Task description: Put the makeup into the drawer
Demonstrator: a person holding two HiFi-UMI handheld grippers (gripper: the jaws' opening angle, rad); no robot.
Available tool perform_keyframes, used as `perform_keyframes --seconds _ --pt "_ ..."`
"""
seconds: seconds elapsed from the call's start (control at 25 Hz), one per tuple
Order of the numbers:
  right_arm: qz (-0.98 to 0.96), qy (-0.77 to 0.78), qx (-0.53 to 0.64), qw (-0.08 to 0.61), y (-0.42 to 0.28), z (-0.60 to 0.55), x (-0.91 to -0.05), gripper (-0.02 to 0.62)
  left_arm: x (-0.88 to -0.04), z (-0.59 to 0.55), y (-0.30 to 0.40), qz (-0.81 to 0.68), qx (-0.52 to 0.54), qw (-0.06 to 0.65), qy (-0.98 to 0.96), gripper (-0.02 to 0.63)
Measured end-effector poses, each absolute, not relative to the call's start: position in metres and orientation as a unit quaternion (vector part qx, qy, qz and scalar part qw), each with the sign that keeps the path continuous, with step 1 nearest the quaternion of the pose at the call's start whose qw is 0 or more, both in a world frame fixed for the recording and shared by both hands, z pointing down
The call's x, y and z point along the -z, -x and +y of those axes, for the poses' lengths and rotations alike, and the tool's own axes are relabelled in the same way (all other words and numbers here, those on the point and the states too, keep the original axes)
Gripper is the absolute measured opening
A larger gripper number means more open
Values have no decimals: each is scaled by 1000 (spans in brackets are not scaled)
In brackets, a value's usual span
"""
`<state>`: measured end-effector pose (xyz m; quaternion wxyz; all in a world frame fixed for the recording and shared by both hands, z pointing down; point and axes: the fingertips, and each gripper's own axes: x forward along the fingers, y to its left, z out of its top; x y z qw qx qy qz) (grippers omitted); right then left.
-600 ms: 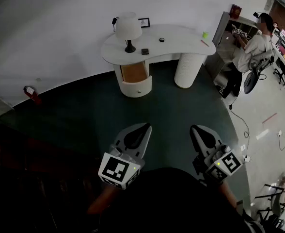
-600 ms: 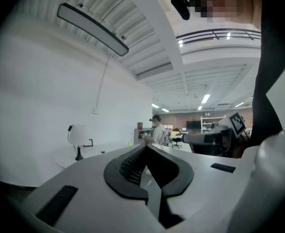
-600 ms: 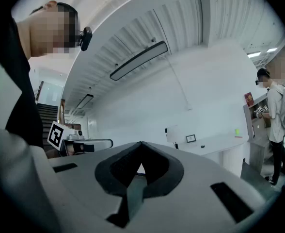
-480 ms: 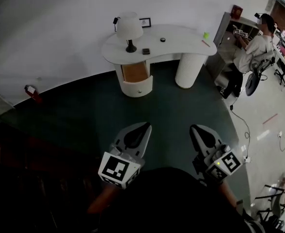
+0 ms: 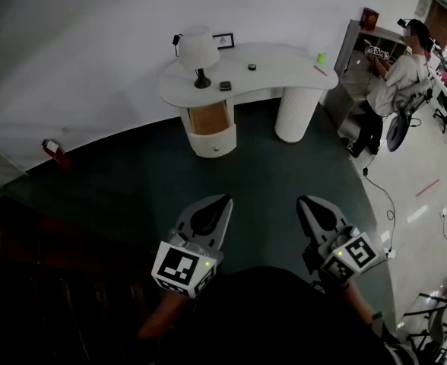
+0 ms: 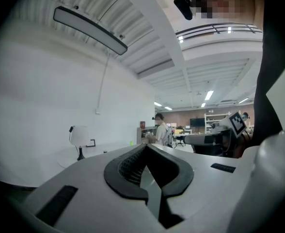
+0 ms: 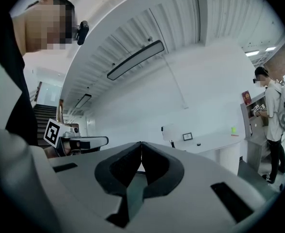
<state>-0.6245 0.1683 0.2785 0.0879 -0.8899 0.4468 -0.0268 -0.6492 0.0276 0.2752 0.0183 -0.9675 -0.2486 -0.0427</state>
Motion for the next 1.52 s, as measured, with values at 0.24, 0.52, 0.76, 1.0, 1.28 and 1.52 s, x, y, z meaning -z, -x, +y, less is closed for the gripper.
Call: perform_keyframes --seconds 0.24,0.52,0.76,1.0,1.28,1.52 --pt "472 876 47 91 626 210 -295 15 -286 65 641 -230 53 1 972 12" --pt "447 879 83 143 611 254 -316 15 -292 110 637 -254 73 11 964 12" --pt "453 874 99 144 579 243 -324 15 -294 110 598 -268 86 6 960 12" --pt "448 879 108 121 511 224 -330 15 -300 84 515 -277 79 -2 958 12" --pt "442 884 106 111 420 172 -311 15 -294 30 429 -282 74 -10 957 12" --pt "458 871 123 127 363 109 -313 15 -294 -26 373 -272 80 15 959 12"
